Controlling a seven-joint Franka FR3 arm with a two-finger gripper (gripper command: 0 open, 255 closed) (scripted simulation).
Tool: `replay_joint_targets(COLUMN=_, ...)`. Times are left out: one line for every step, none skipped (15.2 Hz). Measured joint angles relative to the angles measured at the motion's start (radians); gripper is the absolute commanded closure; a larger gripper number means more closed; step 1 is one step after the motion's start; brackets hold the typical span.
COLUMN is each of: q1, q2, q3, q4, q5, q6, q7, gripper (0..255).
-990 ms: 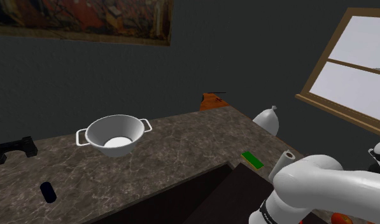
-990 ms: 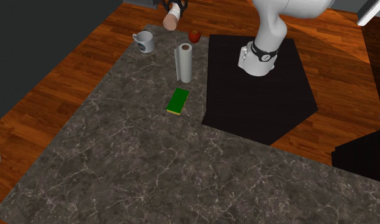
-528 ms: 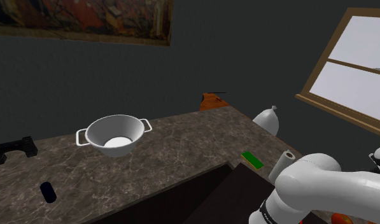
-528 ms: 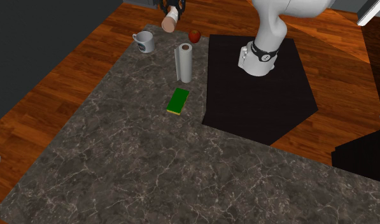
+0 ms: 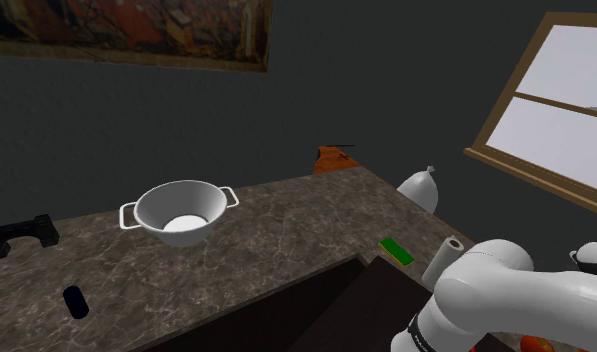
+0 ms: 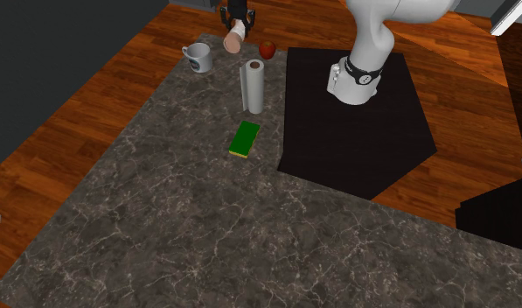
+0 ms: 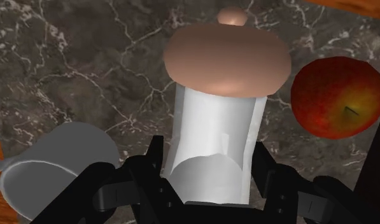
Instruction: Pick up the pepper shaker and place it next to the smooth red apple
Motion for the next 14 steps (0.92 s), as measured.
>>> replay_joint_targets(q1=0.005, q2=-0.005, q3=-0.012, q4=-0.001, q5=-0.009, q6=0.008, q7=0.003, gripper=255)
replay_joint_targets(q1=0.014, q2=-0.011, q3=-0.024, q4=0.006, q5=-0.017, q6=0.013, q7=0.003, gripper=255)
replay_joint_targets(q1=0.020, q2=-0.016, q3=-0.033, q4=0.009, q5=-0.024, q6=0.018, q7=0.006, gripper=255)
replay_joint_targets(q1=0.024, q2=-0.021, q3=-0.044, q4=0.010, q5=-0.032, q6=0.026, q7=0.007, gripper=255)
replay_joint_targets(q1=0.029, q2=-0.026, q3=-0.054, q4=0.011, q5=-0.041, q6=0.032, q7=0.009, gripper=255)
replay_joint_targets(q1=0.036, q2=-0.033, q3=-0.069, q4=0.014, q5=-0.052, q6=0.041, q7=0.012, gripper=255)
replay_joint_targets(q1=0.045, q2=-0.039, q3=-0.080, q4=0.019, q5=-0.060, q6=0.047, q7=0.015, gripper=255)
replay_joint_targets(q1=0.052, q2=-0.045, q3=-0.092, q4=0.021, q5=-0.069, q6=0.054, q7=0.019, gripper=255)
replay_joint_targets(q1=0.059, q2=-0.052, q3=-0.104, q4=0.026, q5=-0.078, q6=0.060, q7=0.020, gripper=255)
replay_joint_targets(q1=0.065, q2=-0.058, q3=-0.113, q4=0.030, q5=-0.085, q6=0.065, q7=0.021, gripper=255)
replay_joint_targets(q1=0.069, q2=-0.063, q3=-0.124, q4=0.030, q5=-0.094, q6=0.073, q7=0.025, gripper=255)
replay_joint_targets(q1=0.076, q2=-0.070, q3=-0.134, q4=0.036, q5=-0.102, q6=0.079, q7=0.026, gripper=255)
replay_joint_targets(q1=0.081, q2=-0.074, q3=-0.141, q4=0.039, q5=-0.106, q6=0.082, q7=0.027, gripper=255)
replay_joint_targets(q1=0.082, q2=-0.076, q3=-0.143, q4=0.040, q5=-0.109, q6=0.083, q7=0.027, gripper=255)
